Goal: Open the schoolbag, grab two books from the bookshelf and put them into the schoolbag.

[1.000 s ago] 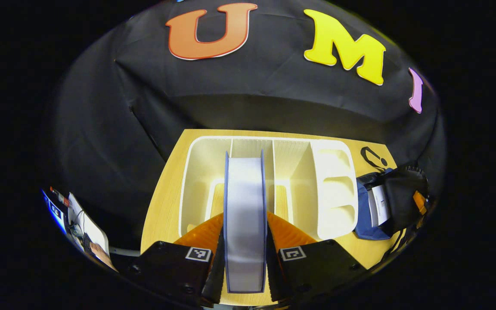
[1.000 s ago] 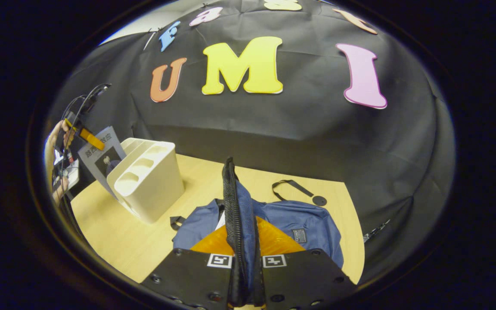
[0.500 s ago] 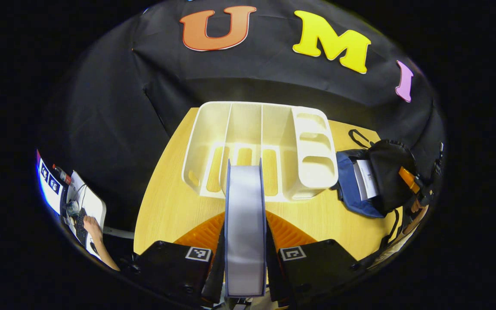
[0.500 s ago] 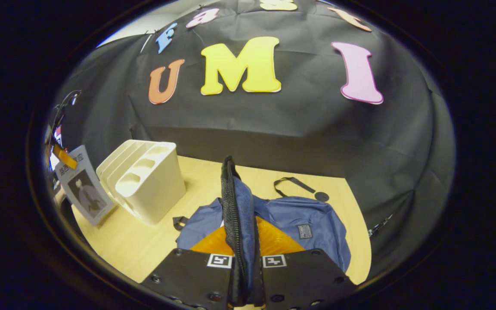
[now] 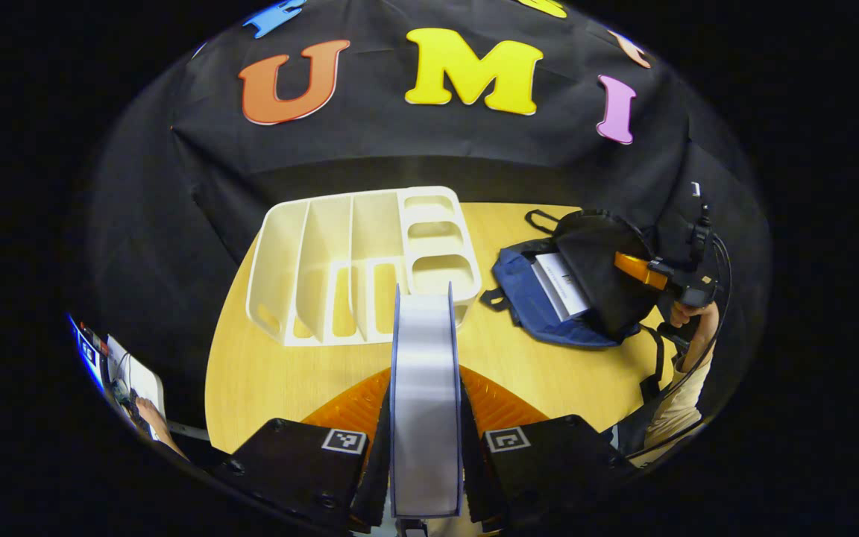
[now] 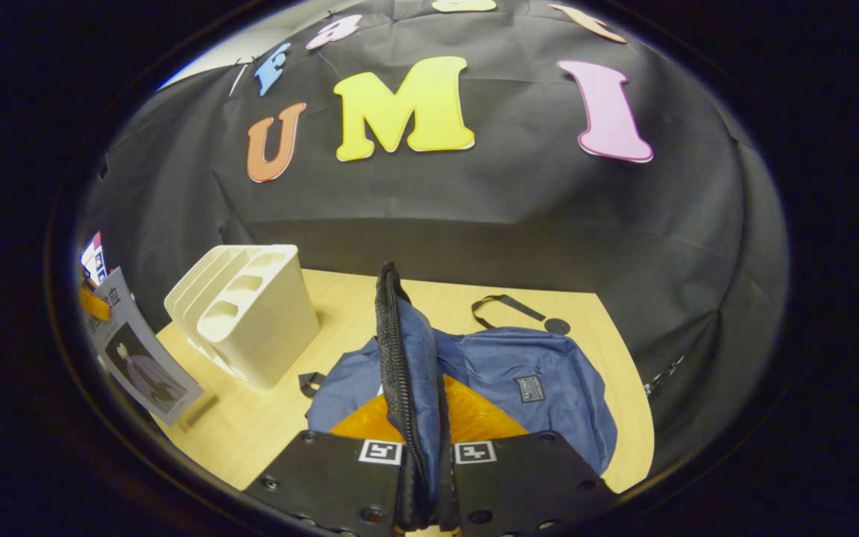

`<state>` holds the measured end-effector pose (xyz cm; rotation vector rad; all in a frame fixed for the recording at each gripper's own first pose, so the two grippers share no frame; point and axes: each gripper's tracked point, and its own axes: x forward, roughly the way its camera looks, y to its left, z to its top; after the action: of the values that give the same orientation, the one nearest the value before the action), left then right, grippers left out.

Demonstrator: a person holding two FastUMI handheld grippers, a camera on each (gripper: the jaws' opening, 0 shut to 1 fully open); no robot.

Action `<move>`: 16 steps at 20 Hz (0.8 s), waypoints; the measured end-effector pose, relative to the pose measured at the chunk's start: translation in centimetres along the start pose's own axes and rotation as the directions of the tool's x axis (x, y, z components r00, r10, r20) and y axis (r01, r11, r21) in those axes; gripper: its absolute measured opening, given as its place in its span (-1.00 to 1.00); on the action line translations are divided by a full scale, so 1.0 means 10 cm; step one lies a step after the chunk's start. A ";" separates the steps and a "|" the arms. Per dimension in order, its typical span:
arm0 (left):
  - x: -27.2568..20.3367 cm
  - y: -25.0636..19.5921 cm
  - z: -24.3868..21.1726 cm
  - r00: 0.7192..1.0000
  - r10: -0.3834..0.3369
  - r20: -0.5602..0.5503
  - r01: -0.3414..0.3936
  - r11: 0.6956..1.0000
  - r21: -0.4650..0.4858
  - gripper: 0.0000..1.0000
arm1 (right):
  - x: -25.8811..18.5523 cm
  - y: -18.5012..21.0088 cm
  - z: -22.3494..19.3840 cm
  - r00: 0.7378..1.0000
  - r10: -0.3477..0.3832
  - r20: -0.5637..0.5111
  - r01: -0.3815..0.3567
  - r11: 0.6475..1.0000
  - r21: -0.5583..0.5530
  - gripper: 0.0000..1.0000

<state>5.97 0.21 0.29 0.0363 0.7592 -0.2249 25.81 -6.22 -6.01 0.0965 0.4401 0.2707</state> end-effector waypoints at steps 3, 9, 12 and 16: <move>0.13 -0.26 0.10 0.996 -0.088 0.018 0.088 0.996 -0.005 -0.13 | 0.01 -0.02 0.00 1.000 0.007 -0.001 -0.007 1.000 0.000 -0.78; 0.46 -0.72 0.52 0.964 -0.252 0.082 0.258 0.963 -0.077 -0.06 | -0.02 -0.09 0.06 1.000 0.023 0.019 -0.023 1.000 -0.007 -0.77; 0.63 -0.93 0.70 0.936 -0.339 0.097 0.350 0.924 -0.155 -0.13 | -0.02 -0.13 0.09 1.000 0.023 0.014 -0.023 1.000 0.004 -0.78; 0.85 -1.09 1.06 0.912 -0.390 0.130 0.411 0.878 -0.247 -0.13 | 0.00 -0.13 0.22 0.999 0.025 0.021 -0.026 0.999 0.026 -0.77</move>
<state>16.76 -13.20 2.66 -0.3923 0.7096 -0.5142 27.09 -7.54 -4.24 0.1303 0.4219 0.2890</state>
